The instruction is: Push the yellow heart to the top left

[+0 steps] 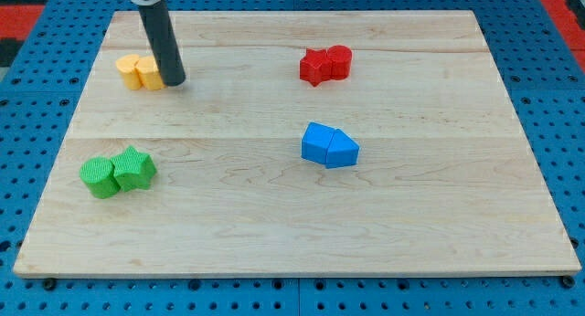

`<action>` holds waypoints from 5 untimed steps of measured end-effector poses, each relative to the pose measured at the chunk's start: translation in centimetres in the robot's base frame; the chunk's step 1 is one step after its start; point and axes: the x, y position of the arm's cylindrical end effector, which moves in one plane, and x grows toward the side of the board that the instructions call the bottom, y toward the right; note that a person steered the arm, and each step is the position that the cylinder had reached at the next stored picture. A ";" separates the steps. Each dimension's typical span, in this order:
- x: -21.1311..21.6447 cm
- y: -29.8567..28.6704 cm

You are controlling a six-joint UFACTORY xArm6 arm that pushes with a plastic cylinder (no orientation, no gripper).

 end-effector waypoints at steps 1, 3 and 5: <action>0.0 -3.0; 1.3 -5.3; 1.4 -9.8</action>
